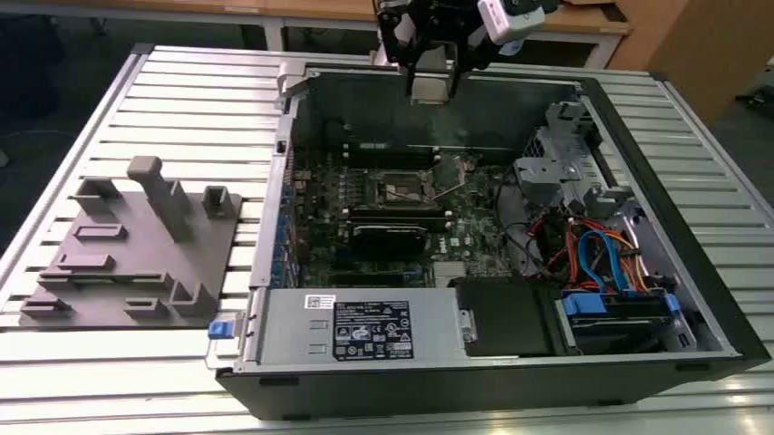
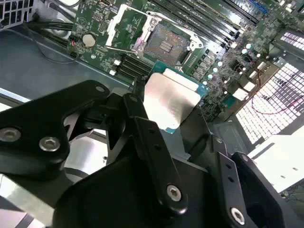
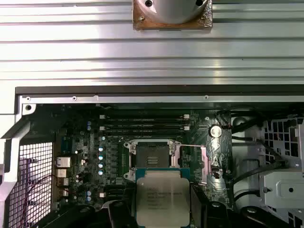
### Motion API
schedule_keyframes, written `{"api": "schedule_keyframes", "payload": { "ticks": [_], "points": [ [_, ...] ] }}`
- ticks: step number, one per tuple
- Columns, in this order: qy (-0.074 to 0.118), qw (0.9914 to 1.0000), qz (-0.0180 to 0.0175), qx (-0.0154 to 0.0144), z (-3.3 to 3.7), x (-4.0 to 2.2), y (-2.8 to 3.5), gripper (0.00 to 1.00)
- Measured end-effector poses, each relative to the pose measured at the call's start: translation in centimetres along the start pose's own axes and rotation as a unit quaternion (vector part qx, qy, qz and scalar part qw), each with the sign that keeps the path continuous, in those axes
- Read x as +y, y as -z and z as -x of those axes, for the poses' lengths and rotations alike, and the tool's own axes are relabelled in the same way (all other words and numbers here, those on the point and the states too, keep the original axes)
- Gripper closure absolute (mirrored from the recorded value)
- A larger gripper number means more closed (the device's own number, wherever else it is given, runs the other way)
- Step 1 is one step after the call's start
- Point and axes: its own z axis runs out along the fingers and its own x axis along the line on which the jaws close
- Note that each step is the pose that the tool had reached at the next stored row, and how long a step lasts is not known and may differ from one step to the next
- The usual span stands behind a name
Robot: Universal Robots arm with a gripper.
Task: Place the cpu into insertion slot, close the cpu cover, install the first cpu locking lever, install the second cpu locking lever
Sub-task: 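Place the cpu into insertion slot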
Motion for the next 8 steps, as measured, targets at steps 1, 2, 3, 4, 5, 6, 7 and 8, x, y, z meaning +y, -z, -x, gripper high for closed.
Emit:
{"api": "schedule_keyframes", "payload": {
  "ticks": [1, 2, 3, 4, 5, 6, 7, 8],
  "points": [
    [0.000, 1.00000, 0.0000, 0.0000, 0.00, 0.00, 0.00, 0.46],
    [0.000, 1.00000, 0.0000, 0.0000, 0.00, 0.00, 0.00, 0.46],
    [0.000, 1.00000, 0.0000, 0.0000, 0.00, 0.00, 0.00, 0.46],
    [0.000, 1.00000, 0.0000, 0.0000, 0.00, 0.00, 0.00, 0.46],
    [0.000, 1.00000, 0.0000, 0.0000, 0.00, 0.00, 0.00, 0.46],
    [0.000, 1.00000, 0.0000, 0.0000, 0.00, 0.00, 0.00, 0.46],
    [0.000, 1.00000, 0.0000, 0.0000, 0.00, 0.00, 0.00, 0.46],
    [0.000, 1.00000, 0.0000, 0.0000, 0.00, 0.00, 0.00, 0.46]
  ]
}}
